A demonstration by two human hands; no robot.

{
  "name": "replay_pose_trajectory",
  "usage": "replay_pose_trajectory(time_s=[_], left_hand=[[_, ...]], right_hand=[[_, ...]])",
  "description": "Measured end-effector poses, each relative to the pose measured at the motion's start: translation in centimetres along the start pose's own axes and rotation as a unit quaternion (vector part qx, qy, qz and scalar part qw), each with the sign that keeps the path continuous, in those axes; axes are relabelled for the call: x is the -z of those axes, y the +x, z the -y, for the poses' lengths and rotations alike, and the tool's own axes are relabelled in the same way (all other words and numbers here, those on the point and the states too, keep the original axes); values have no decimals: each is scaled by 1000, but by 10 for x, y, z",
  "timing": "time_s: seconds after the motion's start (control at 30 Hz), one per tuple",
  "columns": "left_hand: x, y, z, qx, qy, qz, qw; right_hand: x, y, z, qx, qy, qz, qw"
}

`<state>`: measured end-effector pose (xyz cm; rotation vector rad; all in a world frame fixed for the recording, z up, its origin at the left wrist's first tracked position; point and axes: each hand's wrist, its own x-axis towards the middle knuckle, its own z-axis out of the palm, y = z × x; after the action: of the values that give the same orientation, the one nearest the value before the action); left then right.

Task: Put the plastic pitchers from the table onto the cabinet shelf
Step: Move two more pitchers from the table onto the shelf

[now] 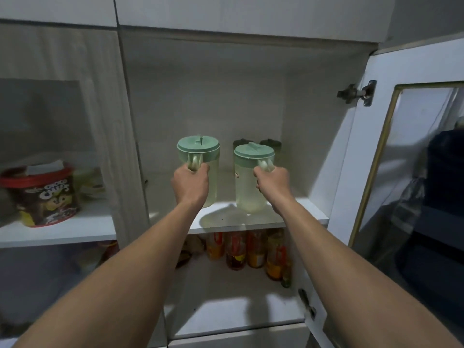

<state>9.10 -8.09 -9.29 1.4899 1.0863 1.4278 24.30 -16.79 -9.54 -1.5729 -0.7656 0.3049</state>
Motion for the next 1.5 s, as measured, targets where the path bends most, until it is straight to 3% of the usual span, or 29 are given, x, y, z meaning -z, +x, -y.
replay_pose_trajectory(time_s=[0.43,0.67,0.9,1.2,1.5], left_hand=[[-79,144,67,27,30,-34,999],[-129,212,113,14,92,-58,994],[-170,271,159,14,100,-84,991],[-207,315,189,47,68,-100,991],[-217,348,195,34,110,-90,989]], right_hand=[[-91,135,-47,-26,-28,2,999],[-142,227,-78,13,-73,34,997],[-190,292,-112,-14,-7,40,999],[-224,343,-124,7,-34,60,998],[-240,372,-128,14,-49,46,998]])
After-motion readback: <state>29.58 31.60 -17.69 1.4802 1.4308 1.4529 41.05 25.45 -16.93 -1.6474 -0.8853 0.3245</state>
